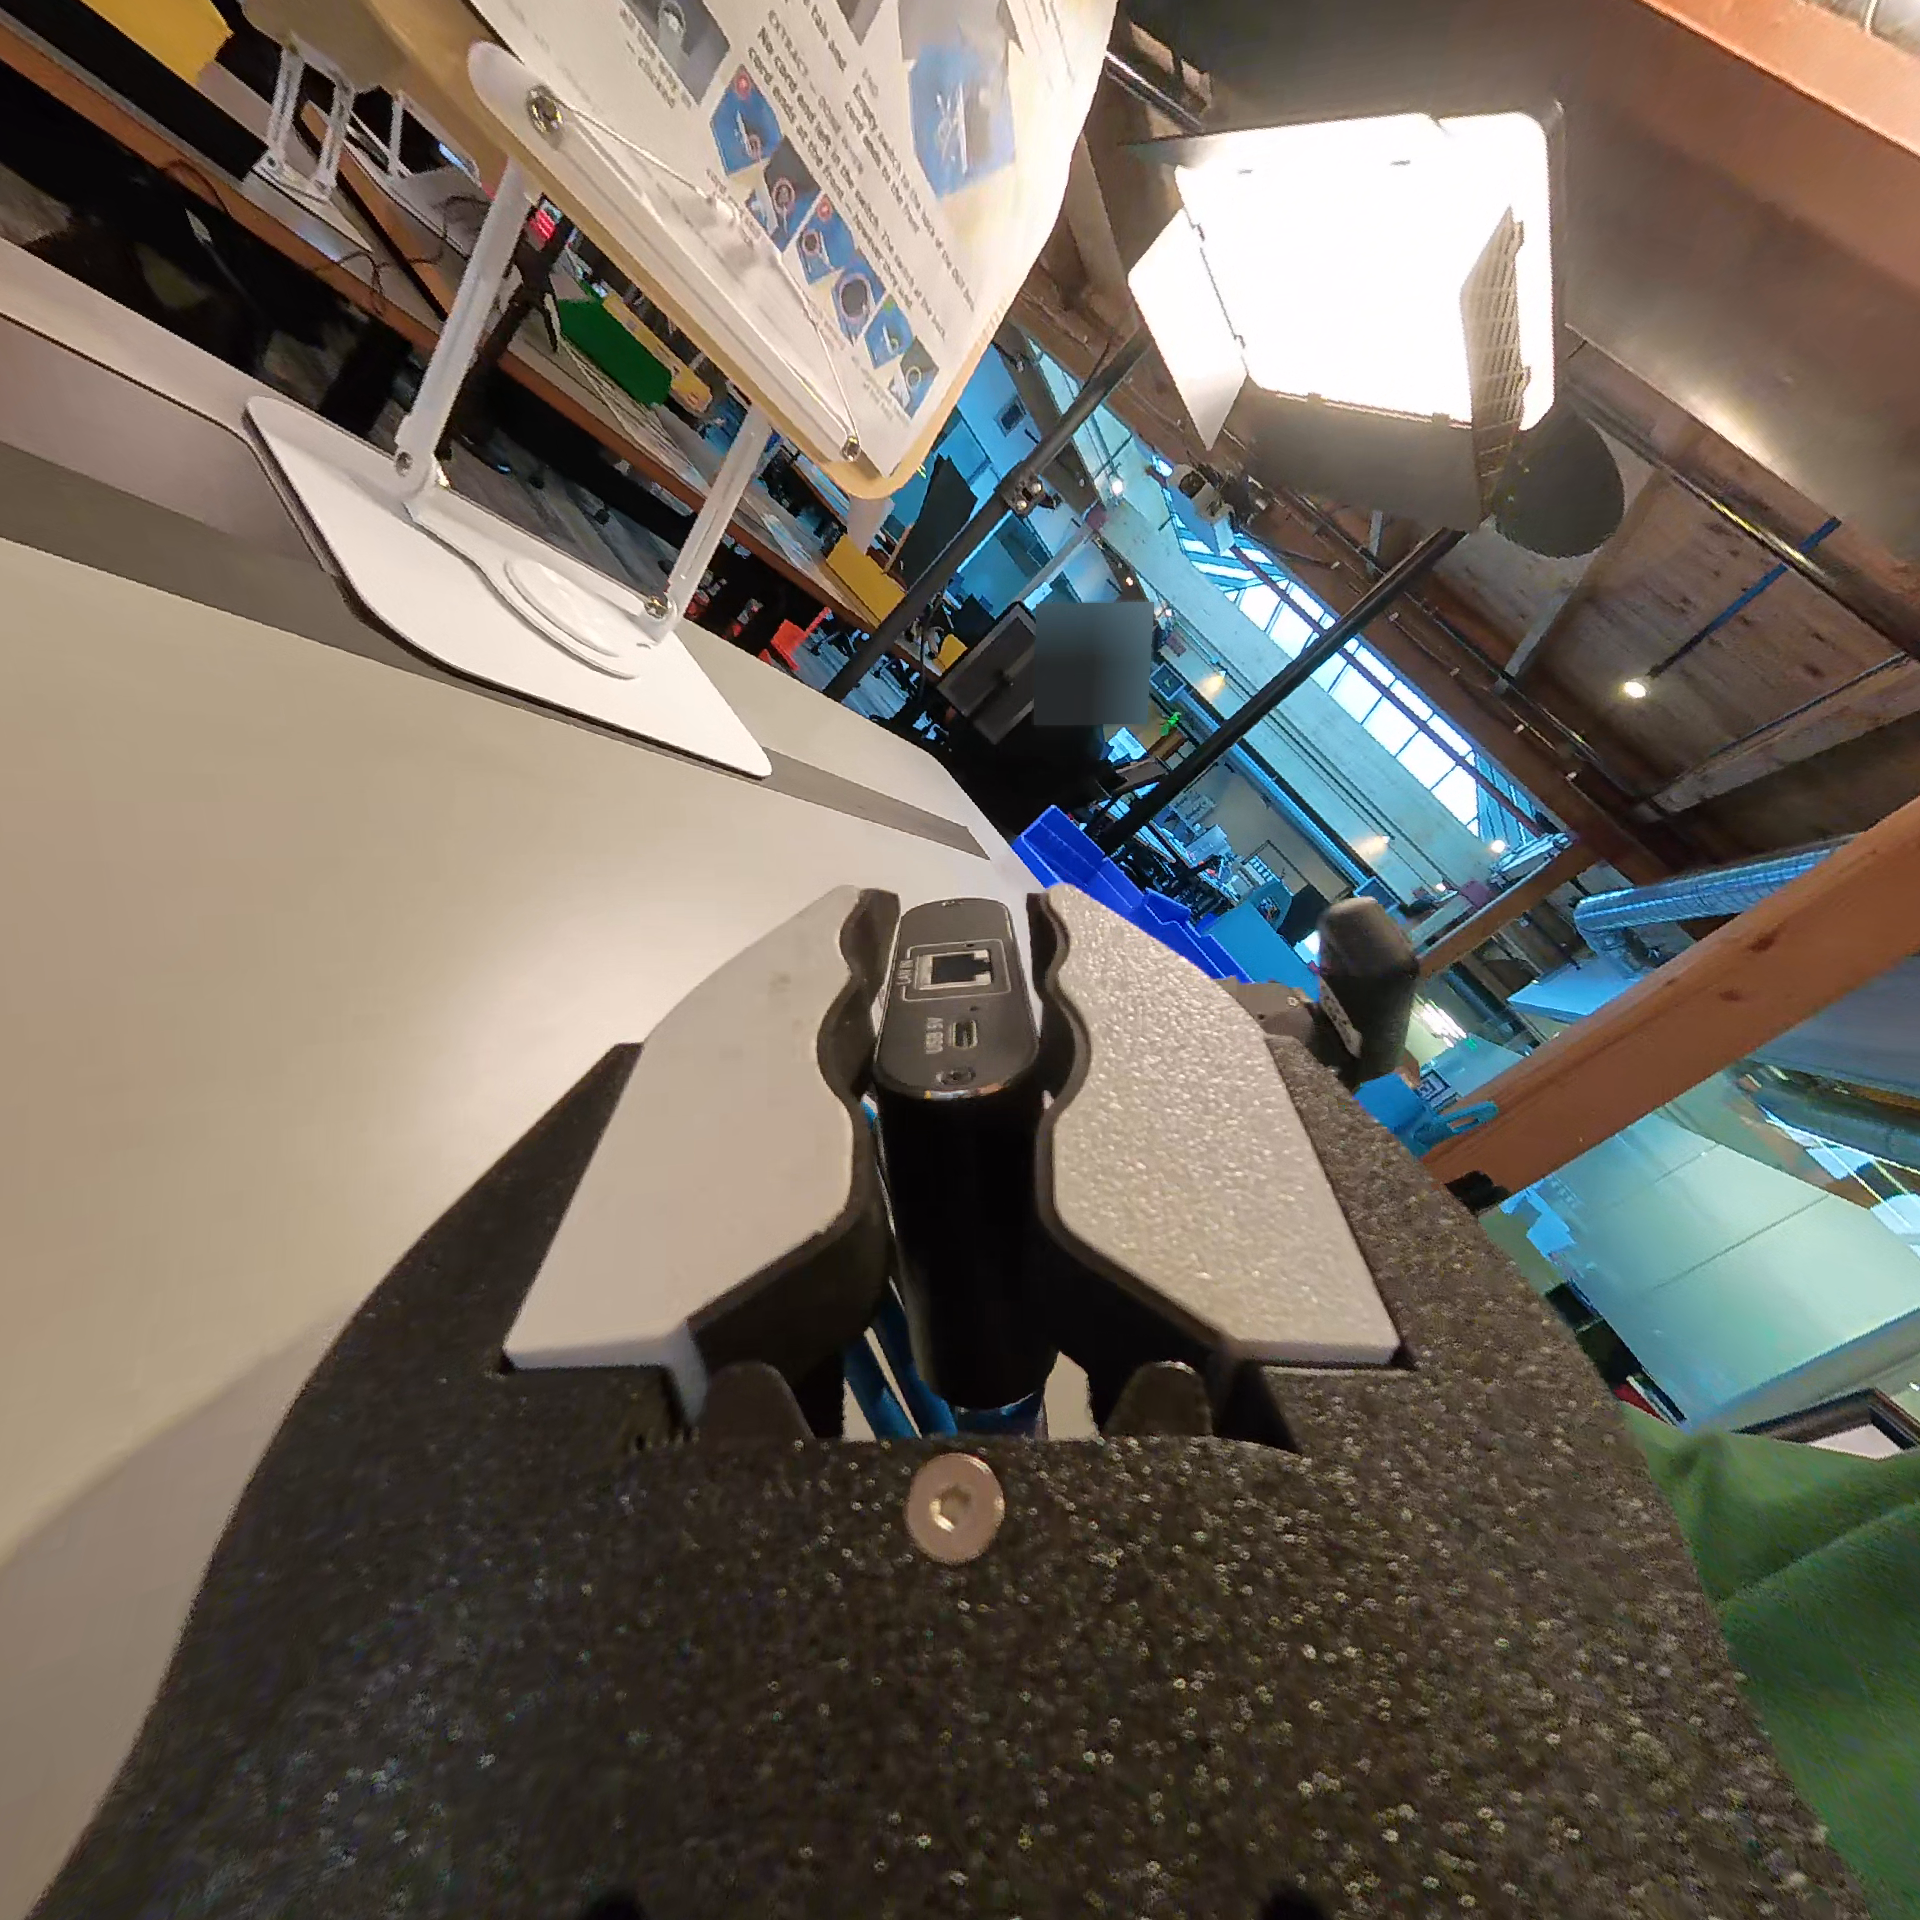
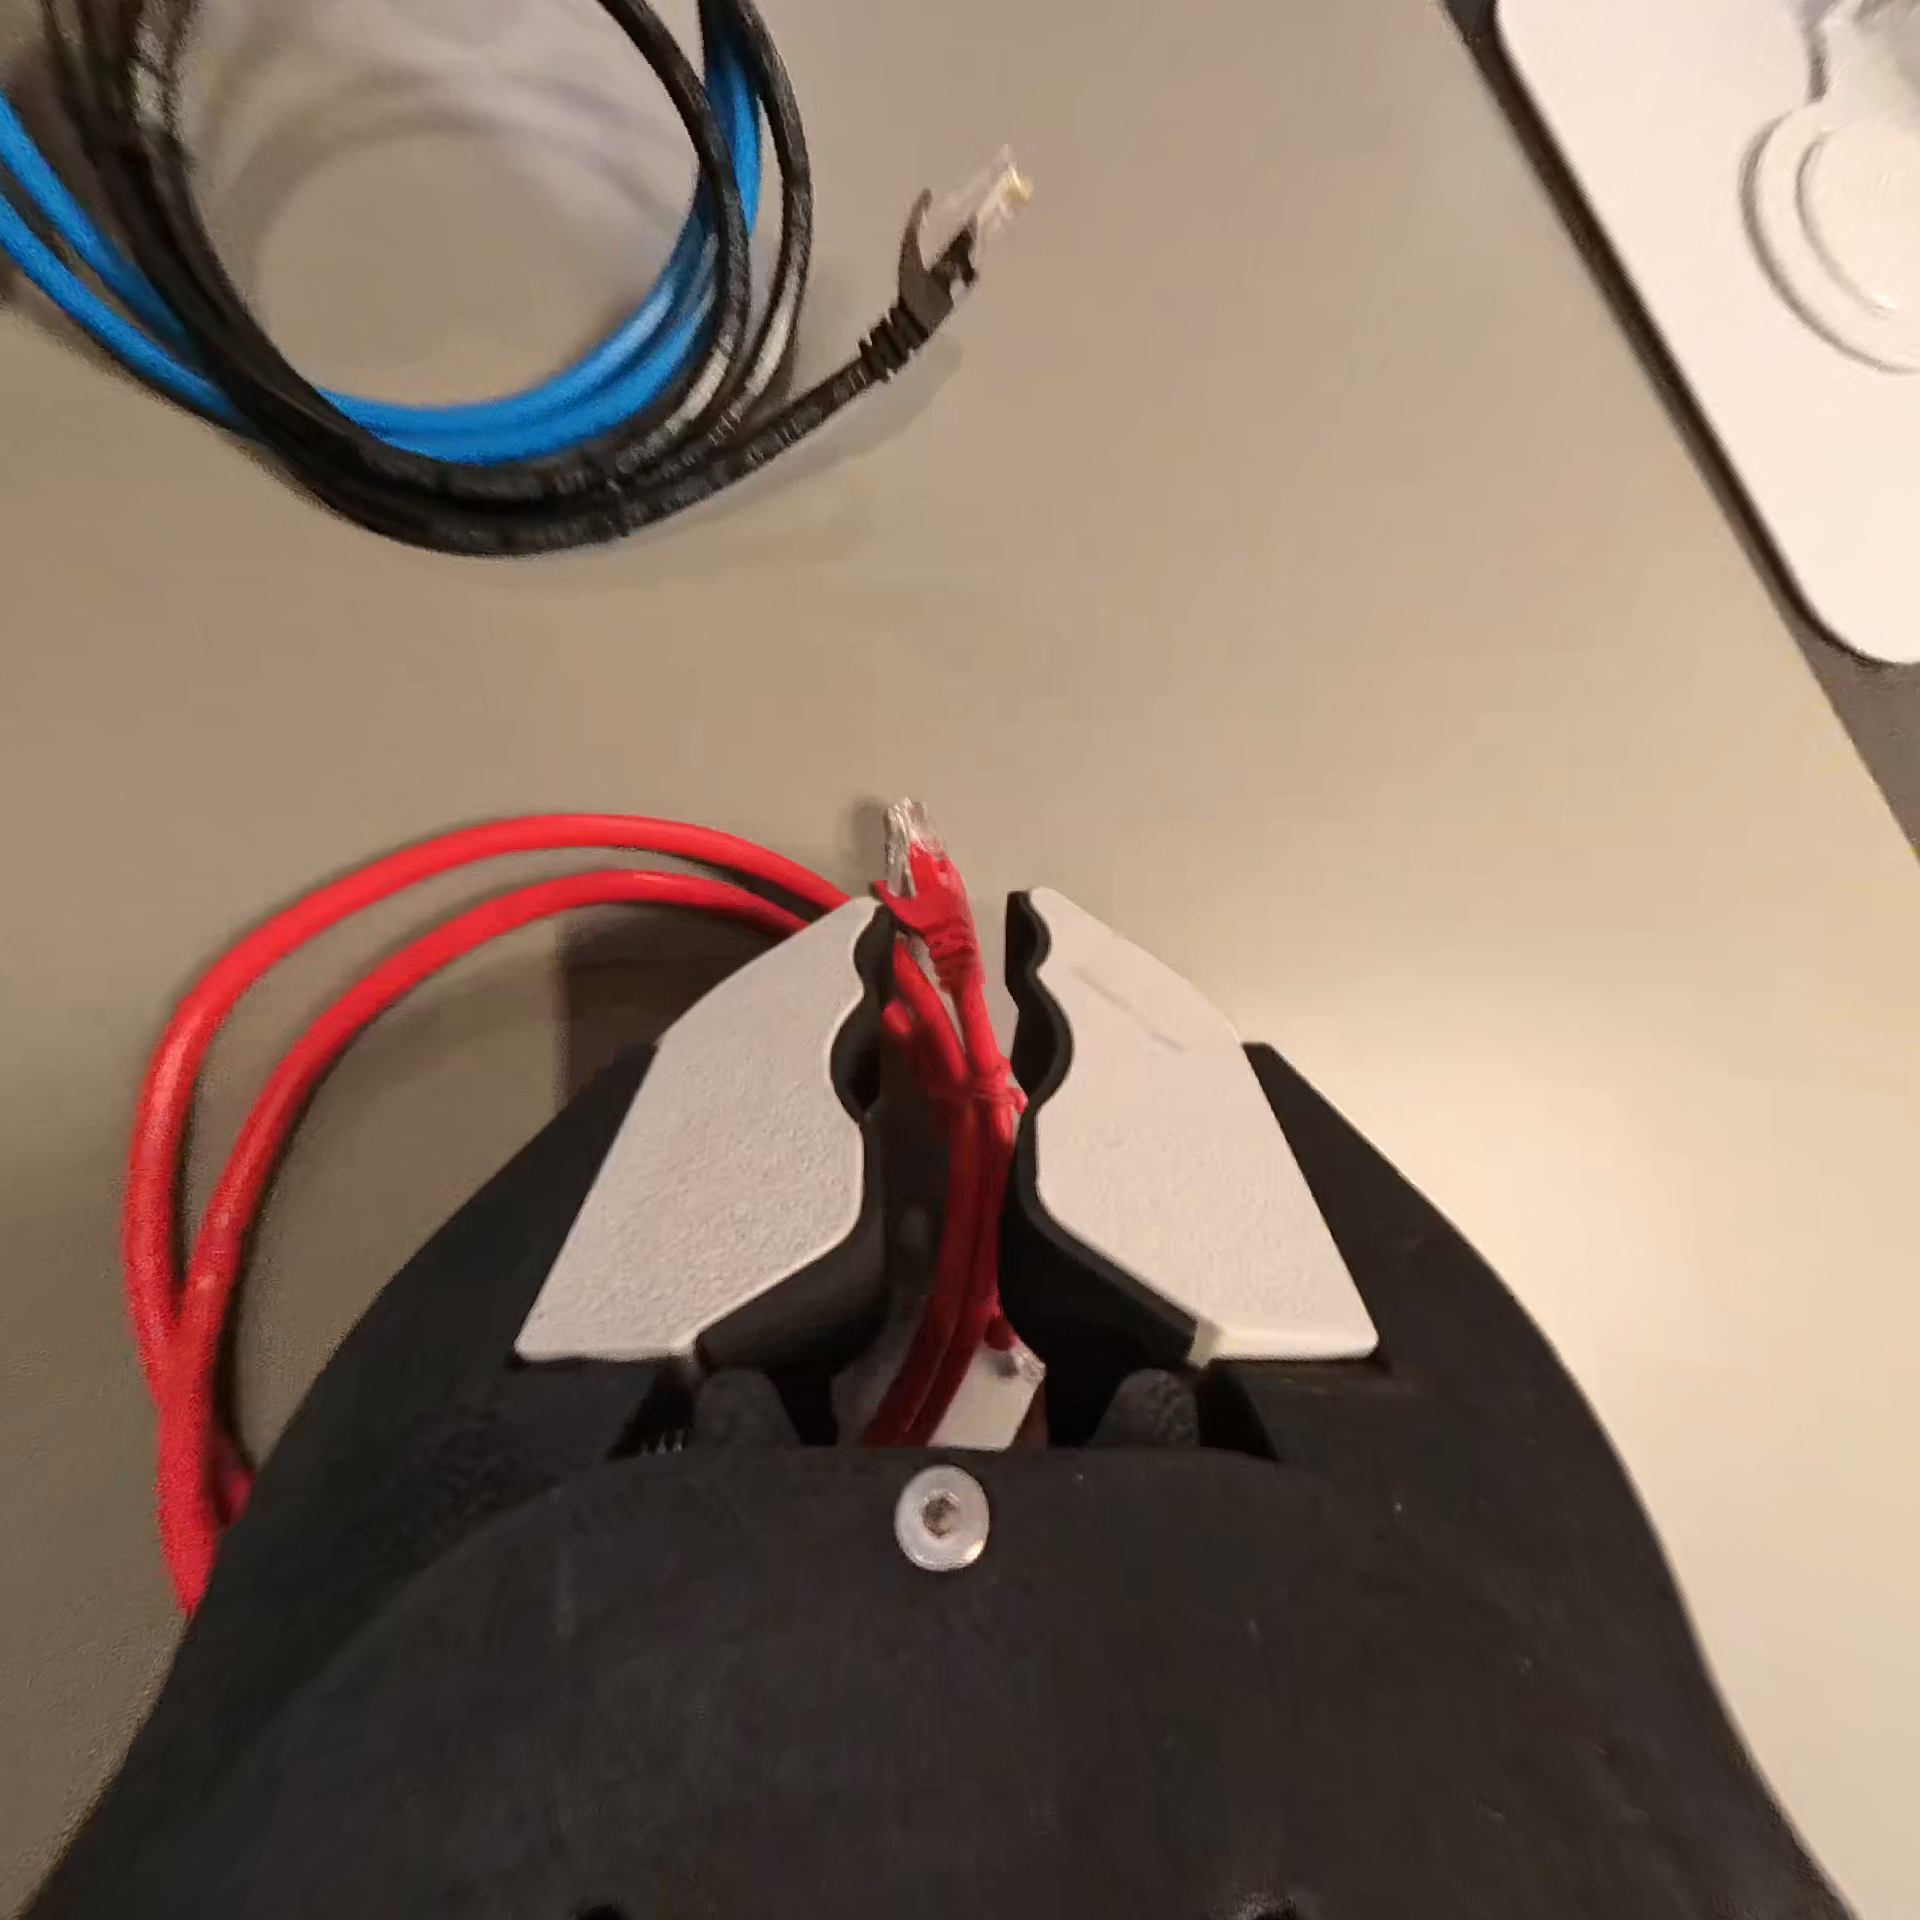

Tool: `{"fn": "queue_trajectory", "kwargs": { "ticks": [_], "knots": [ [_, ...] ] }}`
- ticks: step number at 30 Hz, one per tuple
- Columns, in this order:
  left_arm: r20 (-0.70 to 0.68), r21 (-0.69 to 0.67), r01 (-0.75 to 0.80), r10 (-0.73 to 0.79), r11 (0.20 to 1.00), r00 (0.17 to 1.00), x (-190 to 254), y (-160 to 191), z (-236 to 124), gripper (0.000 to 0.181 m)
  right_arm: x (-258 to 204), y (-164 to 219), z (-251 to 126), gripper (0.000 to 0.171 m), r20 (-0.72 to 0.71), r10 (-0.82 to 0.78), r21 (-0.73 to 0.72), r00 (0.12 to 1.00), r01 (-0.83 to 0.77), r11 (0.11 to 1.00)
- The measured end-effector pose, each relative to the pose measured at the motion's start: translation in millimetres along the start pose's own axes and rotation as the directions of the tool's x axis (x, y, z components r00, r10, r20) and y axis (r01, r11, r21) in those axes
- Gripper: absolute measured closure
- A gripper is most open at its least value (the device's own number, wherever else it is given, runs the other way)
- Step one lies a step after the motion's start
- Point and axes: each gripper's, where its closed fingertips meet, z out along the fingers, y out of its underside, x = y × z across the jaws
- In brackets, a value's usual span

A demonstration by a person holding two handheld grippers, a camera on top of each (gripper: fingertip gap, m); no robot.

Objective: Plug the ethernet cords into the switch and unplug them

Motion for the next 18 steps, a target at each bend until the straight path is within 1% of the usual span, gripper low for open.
{"fn": "queue_trajectory", "kwargs": {
  "ticks": [1,4,6,8,11,18],
  "knots": [
    [-0.004,-0.008,0.004,-0.004,1.0,1.0,0.4,1.7,0.9,0.154,2.5,4.6,3.0,0.15,-0.01,0.005,-0.021,1.0,-0.005,1.0],
    [-0.016,-0.042,0.026,-0.026,0.999,1.0,1.8,9.4,4.5,0.154,4.1,6.8,6.0,0.15,0.022,0.068,-0.014,0.997,-0.068,0.998],
    [-0.025,-0.065,0.035,-0.037,0.997,0.999,4.0,15.4,7.6,0.154,5.0,9.4,9.3,0.152,0.028,0.078,-0.028,0.997,-0.078,0.997],
    [-0.04,-0.095,0.038,-0.042,0.995,0.998,8.0,22.7,11.2,0.154,3.6,10.1,12.3,0.156,0.026,0.06,-0.052,0.998,-0.059,0.997],
    [-0.057,-0.131,0.031,-0.038,0.991,0.998,13.2,32.5,15.8,0.154,5.1,11.1,14.8,0.157,0.001,0.031,-0.098,1.0,-0.031,0.995],
    [-0.05,-0.162,0.014,-0.023,0.987,0.999,12.8,43.1,20.9,0.154,5.7,10.1,14.5,0.158,-0.047,0.003,-0.102,0.999,-0.008,0.995]
  ]
}}
